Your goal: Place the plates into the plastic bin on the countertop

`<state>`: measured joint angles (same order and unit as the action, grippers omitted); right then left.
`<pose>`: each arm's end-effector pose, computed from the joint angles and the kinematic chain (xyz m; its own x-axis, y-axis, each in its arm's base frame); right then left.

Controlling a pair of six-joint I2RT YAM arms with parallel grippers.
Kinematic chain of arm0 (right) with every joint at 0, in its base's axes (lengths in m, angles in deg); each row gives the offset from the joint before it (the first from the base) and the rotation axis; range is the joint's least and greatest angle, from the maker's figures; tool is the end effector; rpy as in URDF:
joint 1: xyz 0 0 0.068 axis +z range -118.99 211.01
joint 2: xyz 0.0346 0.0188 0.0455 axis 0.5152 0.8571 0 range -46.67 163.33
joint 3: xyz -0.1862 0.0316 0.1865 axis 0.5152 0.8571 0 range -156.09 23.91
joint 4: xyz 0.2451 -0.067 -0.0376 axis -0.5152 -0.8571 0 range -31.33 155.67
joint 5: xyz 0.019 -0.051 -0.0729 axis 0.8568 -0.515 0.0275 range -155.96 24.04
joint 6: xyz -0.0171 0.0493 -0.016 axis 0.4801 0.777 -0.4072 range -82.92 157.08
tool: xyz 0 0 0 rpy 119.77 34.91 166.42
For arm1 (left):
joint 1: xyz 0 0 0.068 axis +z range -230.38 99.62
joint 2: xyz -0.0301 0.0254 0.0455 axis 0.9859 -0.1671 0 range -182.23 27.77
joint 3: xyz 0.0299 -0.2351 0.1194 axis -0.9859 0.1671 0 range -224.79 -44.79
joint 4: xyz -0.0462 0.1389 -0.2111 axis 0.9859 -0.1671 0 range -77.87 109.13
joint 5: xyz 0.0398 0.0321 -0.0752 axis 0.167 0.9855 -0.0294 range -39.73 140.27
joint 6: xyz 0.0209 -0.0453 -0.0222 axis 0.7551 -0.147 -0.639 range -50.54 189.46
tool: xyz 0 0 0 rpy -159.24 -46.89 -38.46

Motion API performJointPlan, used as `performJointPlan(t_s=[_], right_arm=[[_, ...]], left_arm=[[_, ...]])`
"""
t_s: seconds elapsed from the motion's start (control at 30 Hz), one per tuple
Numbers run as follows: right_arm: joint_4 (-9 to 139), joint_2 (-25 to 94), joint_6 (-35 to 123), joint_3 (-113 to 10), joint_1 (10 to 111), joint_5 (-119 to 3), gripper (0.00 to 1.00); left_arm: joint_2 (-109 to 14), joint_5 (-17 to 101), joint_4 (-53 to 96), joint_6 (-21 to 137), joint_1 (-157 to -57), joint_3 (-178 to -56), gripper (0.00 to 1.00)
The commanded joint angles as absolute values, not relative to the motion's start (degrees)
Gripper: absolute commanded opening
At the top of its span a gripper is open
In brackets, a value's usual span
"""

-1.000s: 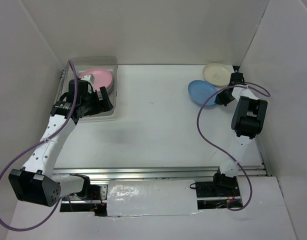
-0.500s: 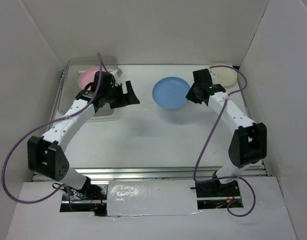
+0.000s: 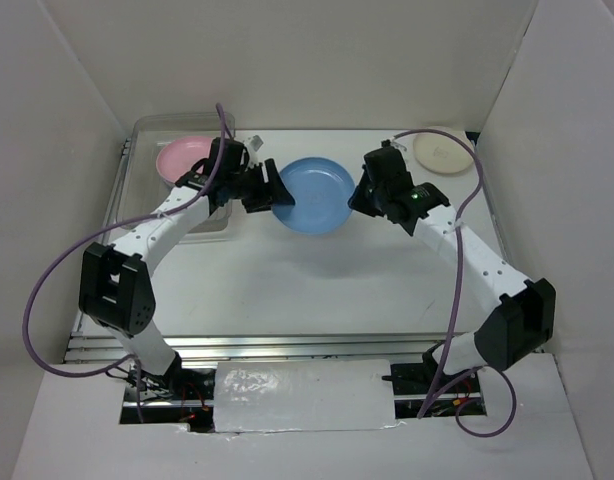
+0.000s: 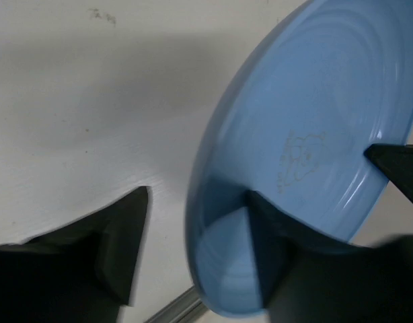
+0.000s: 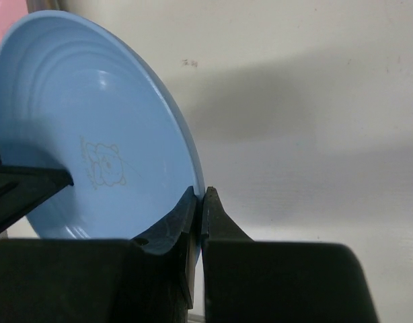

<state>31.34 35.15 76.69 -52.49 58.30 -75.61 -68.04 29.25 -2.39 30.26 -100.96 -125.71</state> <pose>0.2809 0.1381 0.3339 -0.6529 0.3705 -0.6606 0.1022 0.9073 0.4078 0.3516 -0.1460 0.3006 -0.8087 -0.3265 -0.4893 0.1126 0.7305 -0.6735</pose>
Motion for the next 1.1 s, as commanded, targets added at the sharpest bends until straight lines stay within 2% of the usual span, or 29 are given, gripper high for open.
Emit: performJointPlan(t_s=[0.0,0.03,0.07,0.1,0.2,0.27,0.3,0.33,0.5,0.67,0.87,1.07], right_arm=[[33.1,31.3,78.3,-51.9,59.2,-76.2,0.0],[33.0,31.3,78.6,-51.8,59.9,-77.2,0.0],[32.7,31.5,78.7,-52.0,60.4,-77.4,0.0],[32.7,31.9,78.8,-52.1,60.5,-77.4,0.0],[33.5,33.0,79.2,-52.5,61.0,-76.3,0.02],[35.2,32.8,79.3,-51.8,59.8,-73.5,0.67],[35.2,32.5,80.0,-51.5,59.1,-73.2,0.89],[35.0,32.2,80.2,-50.8,58.2,-73.0,1.0],[38.6,25.1,78.0,-43.5,51.7,-68.3,1.0],[41.3,22.6,76.2,-38.2,48.4,-62.9,1.0],[42.2,22.6,74.3,-37.1,48.7,-60.1,1.0],[42.5,23.2,72.8,-37.2,48.3,-58.7,1.0]], left_arm=[[-69.6,28.6,0.4,29.3,-101.3,-128.2,0.63],[-70.0,29.4,-0.9,29.4,-101.4,-128.8,0.22],[-70.2,30.3,-2.0,29.6,-101.4,-130.5,0.07],[-70.7,32.8,-3.1,30.0,-101.6,-131.4,0.0],[-70.4,39.4,-9.1,30.6,-102.1,-135.4,0.0],[-69.1,45.8,-10.7,30.3,-101.4,-136.8,0.0],[-68.8,46.8,-11.2,30.0,-98.8,-137.2,0.0],[-68.8,47.1,-12.0,29.6,-96.3,-138.5,0.0],[-74.6,49.1,-15.4,26.8,-78.2,-144.8,0.0],[-85.0,48.2,-12.5,23.2,-69.5,-152.1,0.0],[-100.7,45.3,-18.5,23.8,-66.6,-172.6,0.0],[-102.4,43.1,-15.1,22.4,-66.3,-171.4,0.0]])
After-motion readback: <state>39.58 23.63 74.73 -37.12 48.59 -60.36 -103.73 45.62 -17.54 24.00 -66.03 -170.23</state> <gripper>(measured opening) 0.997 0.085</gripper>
